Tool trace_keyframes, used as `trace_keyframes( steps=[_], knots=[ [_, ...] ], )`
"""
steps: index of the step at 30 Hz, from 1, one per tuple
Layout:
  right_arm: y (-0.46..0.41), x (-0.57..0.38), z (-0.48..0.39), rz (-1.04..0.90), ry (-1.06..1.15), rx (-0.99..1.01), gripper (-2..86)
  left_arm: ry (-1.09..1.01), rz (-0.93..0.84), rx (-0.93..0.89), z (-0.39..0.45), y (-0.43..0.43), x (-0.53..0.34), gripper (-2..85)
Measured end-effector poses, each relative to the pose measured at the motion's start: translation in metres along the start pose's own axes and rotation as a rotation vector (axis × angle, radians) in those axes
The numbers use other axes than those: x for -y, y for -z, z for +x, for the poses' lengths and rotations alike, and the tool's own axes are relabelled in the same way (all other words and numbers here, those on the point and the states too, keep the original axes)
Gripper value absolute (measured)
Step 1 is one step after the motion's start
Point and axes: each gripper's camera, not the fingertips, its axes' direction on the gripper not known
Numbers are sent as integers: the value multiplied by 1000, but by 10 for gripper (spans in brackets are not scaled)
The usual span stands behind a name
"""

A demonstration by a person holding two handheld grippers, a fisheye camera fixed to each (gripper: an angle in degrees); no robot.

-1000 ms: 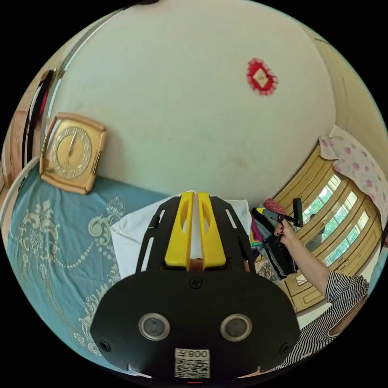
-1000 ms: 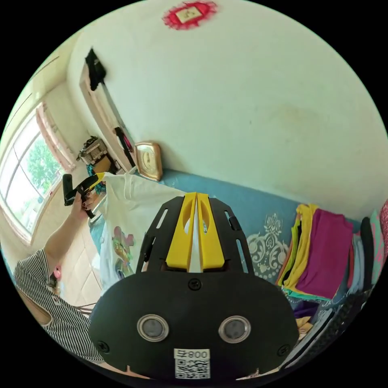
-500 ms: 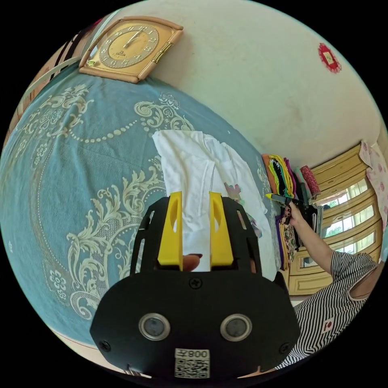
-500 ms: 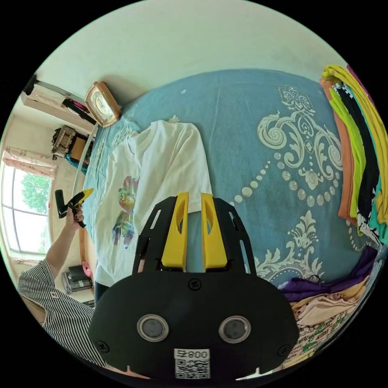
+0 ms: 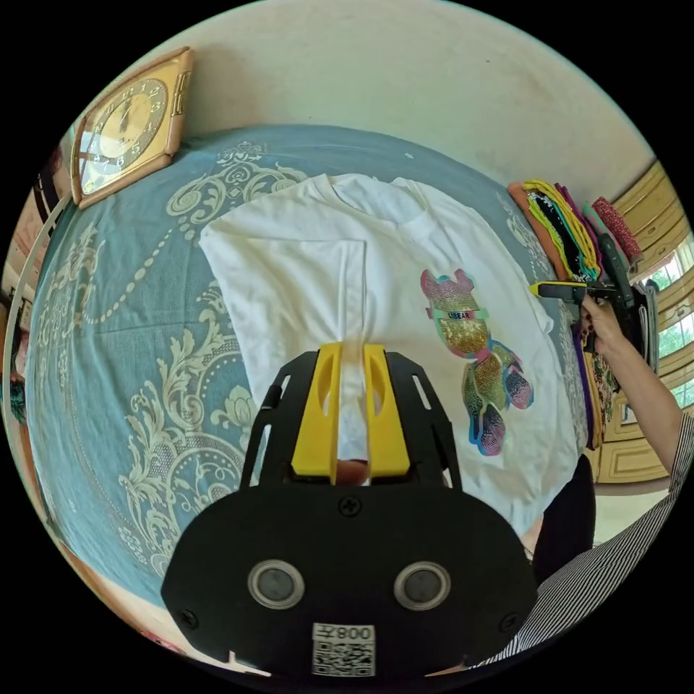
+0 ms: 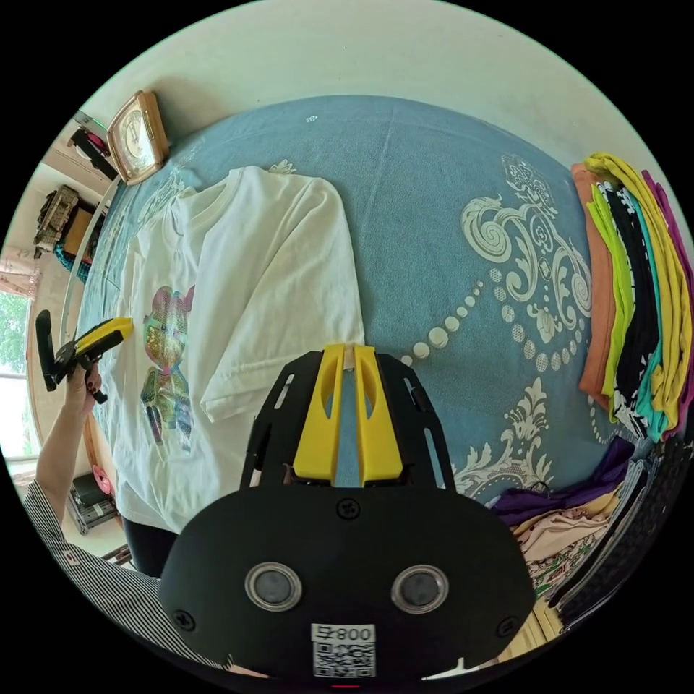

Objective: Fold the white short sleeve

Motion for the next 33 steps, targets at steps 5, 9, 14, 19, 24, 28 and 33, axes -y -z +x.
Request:
trace_keyframes(
  steps=[5,9,14,19,24,28,33],
  knots=[
    [-38,10,-11,-27,26,-5,6,68,60,-122,-21,4,-10,19],
    [-56,16,-18,-26,48,-30,4,81,101,-166,-34,10,-19,19],
    [-81,21,-23,-39,48,-47,2,23,45,-173,-32,-11,-26,63],
    [-120,20,-33,-75,54,-65,3,2,-21,-53,-29,-29,-37,52],
    [-146,16,-39,-82,44,-56,4,41,60,-140,-45,-17,-53,62],
    [-161,12,-46,-81,52,-67,4,-42,59,-134,-48,-8,-71,81],
    [-172,5,-48,-74,39,-53,4,-169,-56,6,-39,-22,-82,67]
  ],
)
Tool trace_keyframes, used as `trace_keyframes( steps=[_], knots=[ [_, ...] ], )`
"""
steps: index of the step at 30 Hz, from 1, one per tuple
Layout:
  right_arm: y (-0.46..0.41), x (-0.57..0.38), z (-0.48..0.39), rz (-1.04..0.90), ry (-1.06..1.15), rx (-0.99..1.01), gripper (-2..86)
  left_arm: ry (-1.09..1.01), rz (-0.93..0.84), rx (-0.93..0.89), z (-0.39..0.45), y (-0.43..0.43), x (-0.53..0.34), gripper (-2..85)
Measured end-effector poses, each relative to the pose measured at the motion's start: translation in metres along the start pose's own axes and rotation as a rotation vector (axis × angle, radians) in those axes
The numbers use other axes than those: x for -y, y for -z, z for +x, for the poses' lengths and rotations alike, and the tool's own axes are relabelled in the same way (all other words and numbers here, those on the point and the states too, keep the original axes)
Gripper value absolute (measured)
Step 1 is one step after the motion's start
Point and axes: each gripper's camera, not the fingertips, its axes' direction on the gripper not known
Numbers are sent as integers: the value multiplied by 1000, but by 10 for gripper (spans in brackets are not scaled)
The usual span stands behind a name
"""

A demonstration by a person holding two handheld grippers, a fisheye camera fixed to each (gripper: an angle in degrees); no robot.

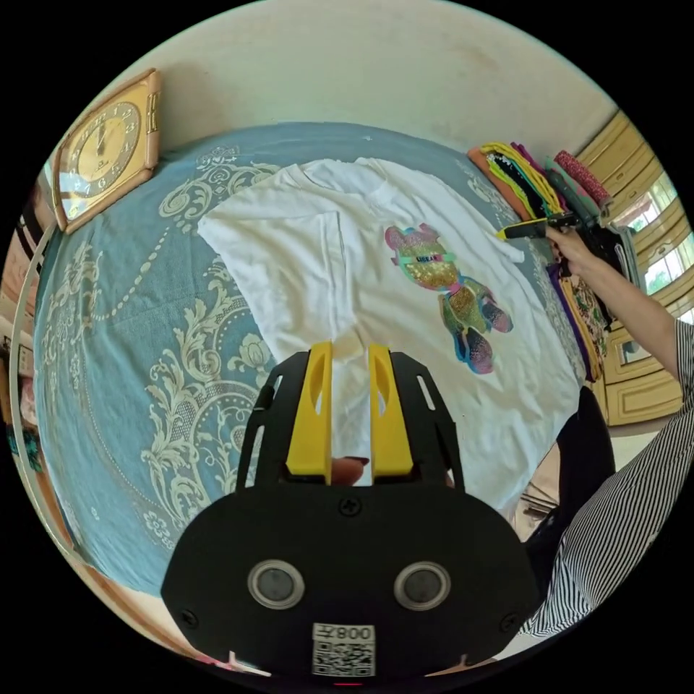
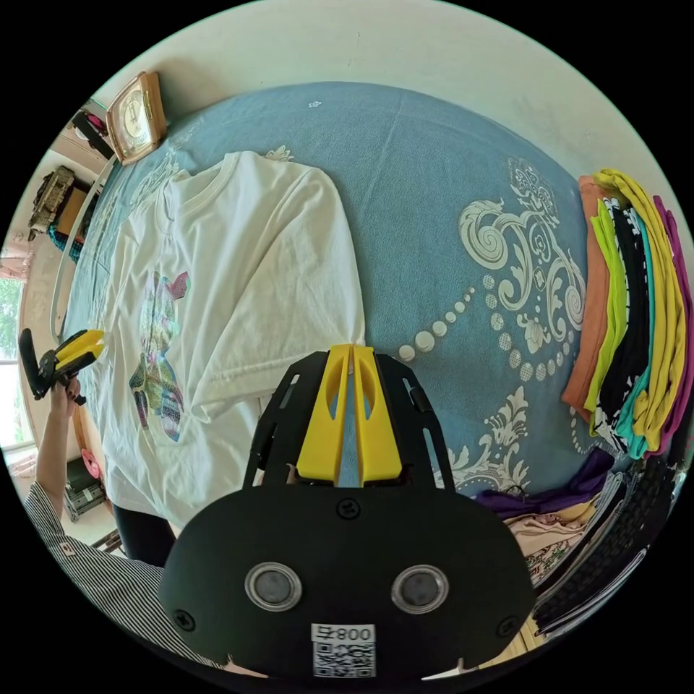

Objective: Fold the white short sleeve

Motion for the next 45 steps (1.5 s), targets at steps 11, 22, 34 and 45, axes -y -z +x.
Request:
trace_keyframes(
  steps=[11,22,34,45],
  knots=[
    [12,-10,-6,16,34,-24,3,315,333,-104,-82,77,-51,8],
    [39,3,50,-24,-79,-170,2,1165,565,-486,-203,22,-213,16],
    [33,-33,69,21,-144,-106,0,535,403,-171,-126,55,-74,112],
    [53,-70,82,80,-135,-70,1,489,223,219,-106,54,-1,17]
  ],
)
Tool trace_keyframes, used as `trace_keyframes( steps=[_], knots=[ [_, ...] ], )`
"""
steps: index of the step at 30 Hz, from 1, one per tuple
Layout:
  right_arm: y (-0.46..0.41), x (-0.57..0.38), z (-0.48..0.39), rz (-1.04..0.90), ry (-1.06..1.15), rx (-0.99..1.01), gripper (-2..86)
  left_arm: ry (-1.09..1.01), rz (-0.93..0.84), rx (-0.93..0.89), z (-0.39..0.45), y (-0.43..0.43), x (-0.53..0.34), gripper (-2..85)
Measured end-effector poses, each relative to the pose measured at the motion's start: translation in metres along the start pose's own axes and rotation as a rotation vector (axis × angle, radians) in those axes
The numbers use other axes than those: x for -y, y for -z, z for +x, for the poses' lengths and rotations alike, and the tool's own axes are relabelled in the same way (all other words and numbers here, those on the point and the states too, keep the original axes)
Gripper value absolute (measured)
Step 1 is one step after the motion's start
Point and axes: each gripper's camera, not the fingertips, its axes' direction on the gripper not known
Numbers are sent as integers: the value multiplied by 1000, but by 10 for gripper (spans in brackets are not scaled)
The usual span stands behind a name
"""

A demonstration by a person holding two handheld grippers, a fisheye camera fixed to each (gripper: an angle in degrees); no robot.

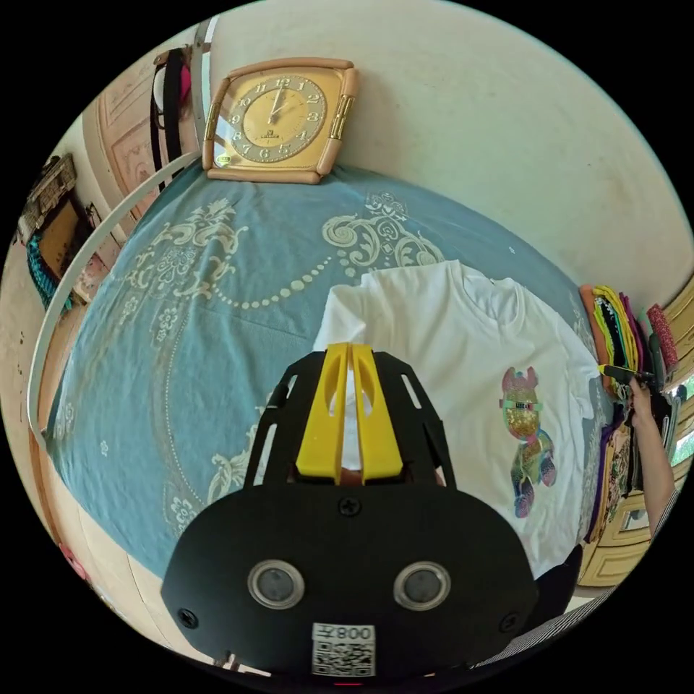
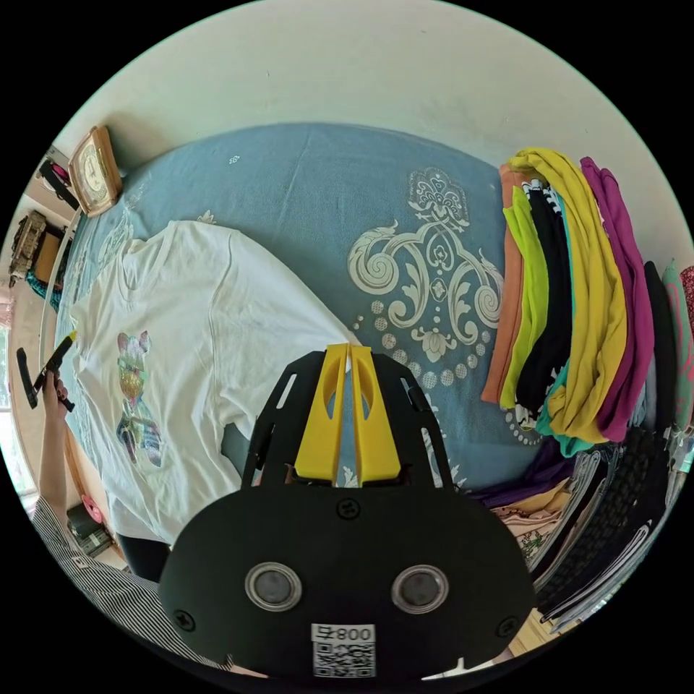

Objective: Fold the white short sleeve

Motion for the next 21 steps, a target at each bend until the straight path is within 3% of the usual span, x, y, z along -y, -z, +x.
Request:
trace_keyframes(
  steps=[9,14,18,21],
  knots=[
    [25,-25,23,70,-53,42,-1,224,79,129,-63,37,28,19],
    [38,-41,53,119,-156,77,4,86,99,-7,-23,23,33,61],
    [44,-31,34,146,-36,243,30,-34,53,-131,11,-1,52,77],
    [44,-3,-8,149,88,233,44,-80,0,-137,34,-24,73,82]
  ],
)
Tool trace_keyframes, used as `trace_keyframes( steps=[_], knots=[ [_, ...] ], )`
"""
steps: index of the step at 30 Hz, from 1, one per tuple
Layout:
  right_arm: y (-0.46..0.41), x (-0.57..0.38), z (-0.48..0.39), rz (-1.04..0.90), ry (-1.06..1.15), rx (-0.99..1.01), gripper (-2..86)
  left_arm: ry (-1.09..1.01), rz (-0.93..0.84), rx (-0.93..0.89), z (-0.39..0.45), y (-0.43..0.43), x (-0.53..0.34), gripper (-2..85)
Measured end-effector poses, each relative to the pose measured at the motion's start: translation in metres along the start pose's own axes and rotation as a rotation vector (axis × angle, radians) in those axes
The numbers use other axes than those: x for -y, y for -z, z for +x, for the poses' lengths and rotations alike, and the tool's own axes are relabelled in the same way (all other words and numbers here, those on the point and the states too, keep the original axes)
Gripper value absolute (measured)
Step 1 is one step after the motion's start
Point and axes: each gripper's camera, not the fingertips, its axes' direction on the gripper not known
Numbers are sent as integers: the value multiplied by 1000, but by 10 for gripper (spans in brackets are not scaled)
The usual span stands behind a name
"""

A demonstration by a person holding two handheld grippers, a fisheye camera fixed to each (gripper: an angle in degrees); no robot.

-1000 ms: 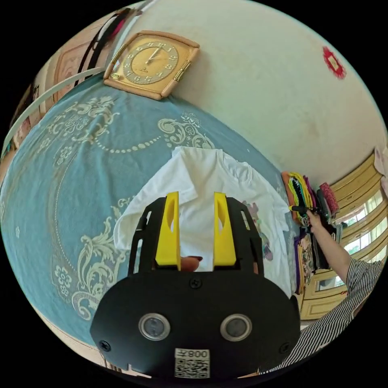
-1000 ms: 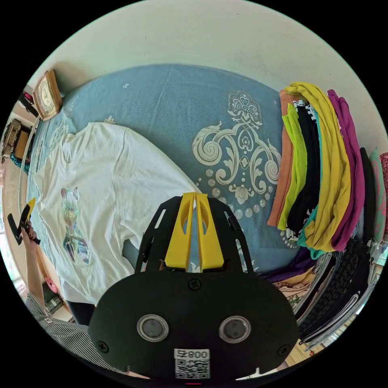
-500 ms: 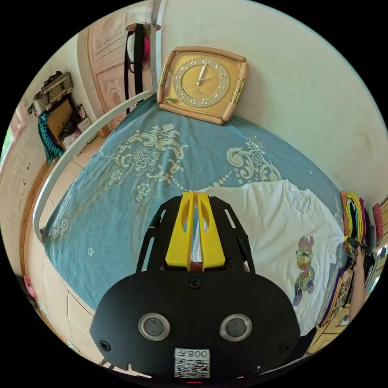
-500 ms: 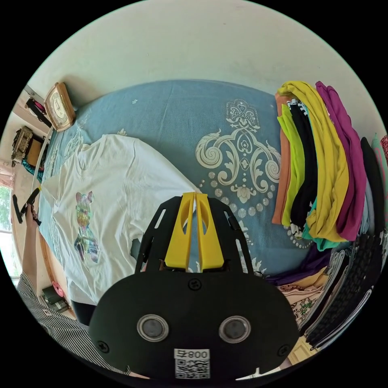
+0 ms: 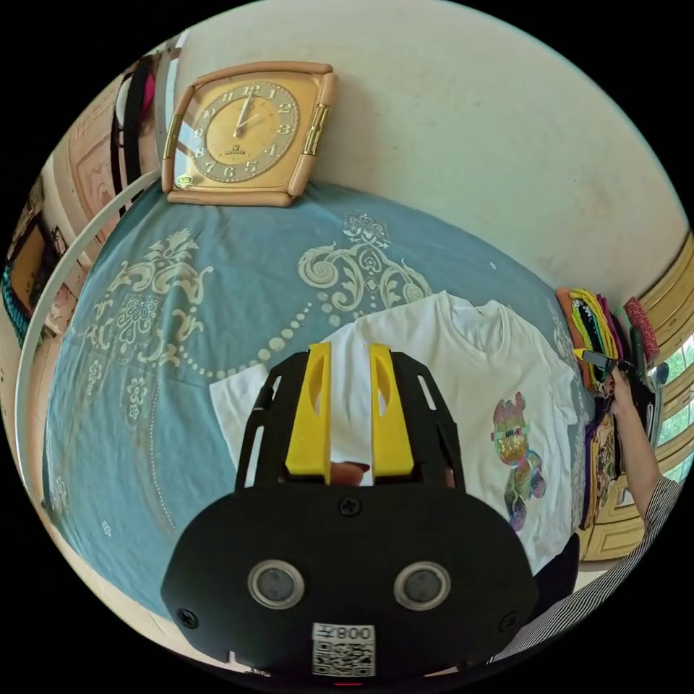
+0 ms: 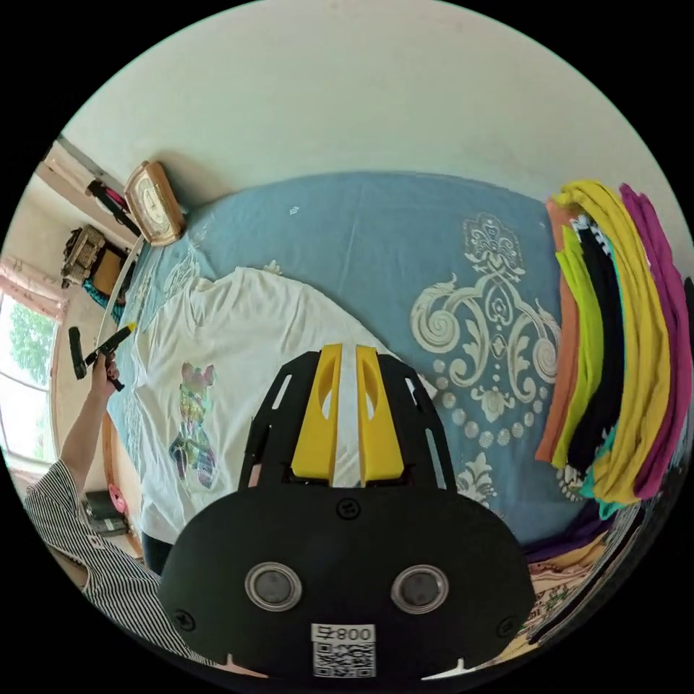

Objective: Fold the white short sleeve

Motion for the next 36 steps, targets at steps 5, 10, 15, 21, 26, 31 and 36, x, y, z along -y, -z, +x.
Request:
trace_keyframes(
  steps=[5,10,15,21,26,31,36],
  knots=[
    [-36,46,-49,-56,129,-70,54,-37,-87,-2,17,-37,33,82],
    [-66,58,-68,-117,170,-156,43,-58,-120,84,28,-53,38,46],
    [-46,42,-62,-90,169,-119,9,-23,-48,23,27,-34,32,25],
    [26,25,-69,65,202,-137,0,-55,102,-30,38,16,42,22],
    [37,31,-56,43,160,-121,1,-104,83,18,51,11,54,27],
    [18,9,-16,-34,-4,-135,2,-8,25,-4,33,-3,28,44],
    [69,-53,18,33,-8,-125,25,11,75,-39,0,42,-25,87]
  ],
)
